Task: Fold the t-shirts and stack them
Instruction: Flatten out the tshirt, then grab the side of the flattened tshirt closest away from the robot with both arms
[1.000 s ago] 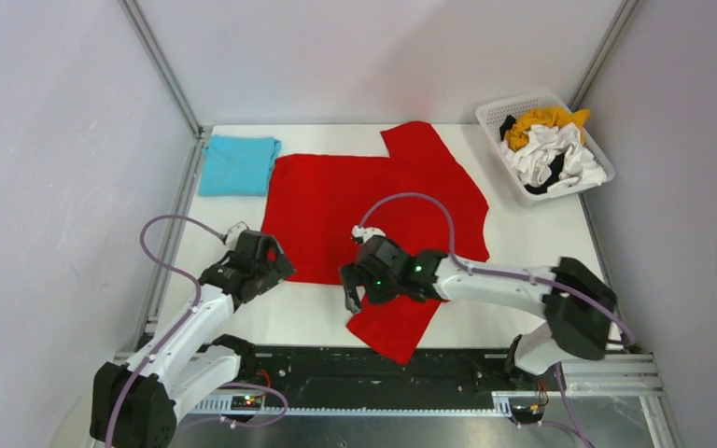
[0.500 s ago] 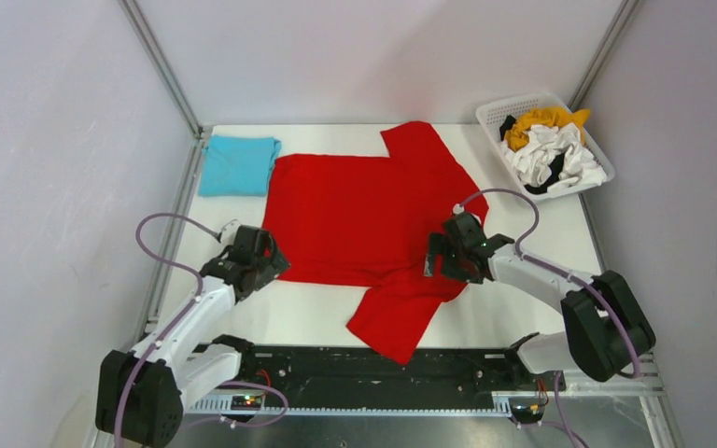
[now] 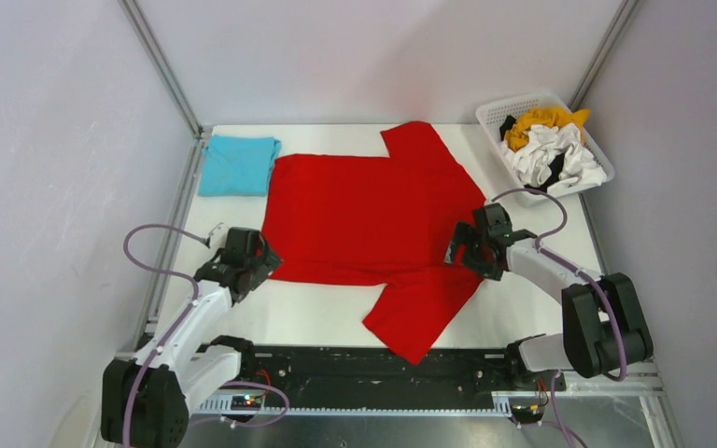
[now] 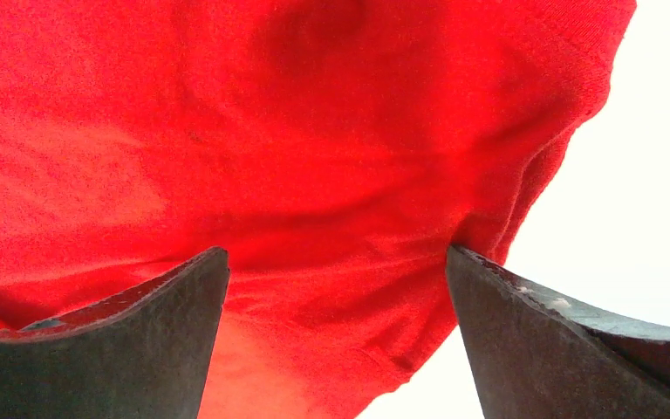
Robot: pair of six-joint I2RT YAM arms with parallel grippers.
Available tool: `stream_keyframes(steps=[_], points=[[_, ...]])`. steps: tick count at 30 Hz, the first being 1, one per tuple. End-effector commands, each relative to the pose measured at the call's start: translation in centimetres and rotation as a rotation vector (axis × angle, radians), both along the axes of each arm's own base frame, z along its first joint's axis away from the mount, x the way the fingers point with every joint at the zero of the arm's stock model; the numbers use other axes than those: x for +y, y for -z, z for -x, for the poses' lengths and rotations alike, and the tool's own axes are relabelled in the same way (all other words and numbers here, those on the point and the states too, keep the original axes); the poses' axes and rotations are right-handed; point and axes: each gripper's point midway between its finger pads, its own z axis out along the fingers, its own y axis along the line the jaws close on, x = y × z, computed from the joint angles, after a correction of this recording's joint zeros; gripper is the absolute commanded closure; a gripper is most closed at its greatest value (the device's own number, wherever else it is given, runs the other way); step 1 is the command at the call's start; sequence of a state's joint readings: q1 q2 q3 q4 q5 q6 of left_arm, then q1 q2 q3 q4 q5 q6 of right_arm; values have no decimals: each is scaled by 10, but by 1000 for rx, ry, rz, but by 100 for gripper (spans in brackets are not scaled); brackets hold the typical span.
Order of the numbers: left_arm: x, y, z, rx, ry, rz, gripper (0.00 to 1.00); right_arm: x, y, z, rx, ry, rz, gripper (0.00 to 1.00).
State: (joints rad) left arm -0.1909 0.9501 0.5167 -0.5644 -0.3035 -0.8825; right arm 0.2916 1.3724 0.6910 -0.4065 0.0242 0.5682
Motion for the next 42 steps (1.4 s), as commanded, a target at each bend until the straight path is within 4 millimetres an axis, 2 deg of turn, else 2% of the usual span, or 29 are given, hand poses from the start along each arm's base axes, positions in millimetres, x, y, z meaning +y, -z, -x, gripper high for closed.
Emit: stream_keyframes(steps=[1,3,4,6,10,12,13,15,17,22,26,29,32,36,38,39,40,41,42], points=[[9,3,0,-10,-70,18,0,3,-6,14,11,-83,-30,0],[14,8,2,11,-89,18,1,2,-25,7,-40,-101,-17,1],[19,10,2,16,-109,17,2,1,-40,3,-82,-114,-11,1],[25,12,0,21,-137,16,6,5,-62,0,-153,-147,-8,1],[33,11,-14,-13,-176,16,13,29,-85,10,-237,-263,-20,0],[35,11,-25,-21,-182,26,20,41,-87,18,-246,-318,-17,0],[36,11,-29,-23,-187,28,27,50,-87,23,-248,-358,-18,1],[37,14,-35,2,-193,28,38,53,-87,26,-258,-376,7,1],[36,22,-37,42,-197,28,44,56,-89,27,-271,-385,11,1],[37,42,-36,122,-219,25,55,56,-94,28,-288,-379,9,1],[38,47,-35,135,-227,19,68,53,-97,28,-299,-374,21,1],[35,46,-38,134,-218,33,96,51,-95,30,-292,-372,30,0],[32,46,-36,133,-207,49,100,51,-95,35,-278,-387,27,1],[29,48,-25,127,-213,67,100,64,-89,61,-242,-515,53,1],[31,49,-21,123,-221,62,100,84,-83,85,-205,-648,30,2],[32,49,-18,121,-224,59,100,102,-82,106,-180,-751,-11,3],[33,49,-18,118,-227,55,100,111,-78,117,-158,-802,-25,4],[33,50,-16,120,-227,53,100,128,-77,140,-140,-911,-56,6],[33,50,-16,122,-227,51,100,138,-73,150,-133,-967,-62,6]])
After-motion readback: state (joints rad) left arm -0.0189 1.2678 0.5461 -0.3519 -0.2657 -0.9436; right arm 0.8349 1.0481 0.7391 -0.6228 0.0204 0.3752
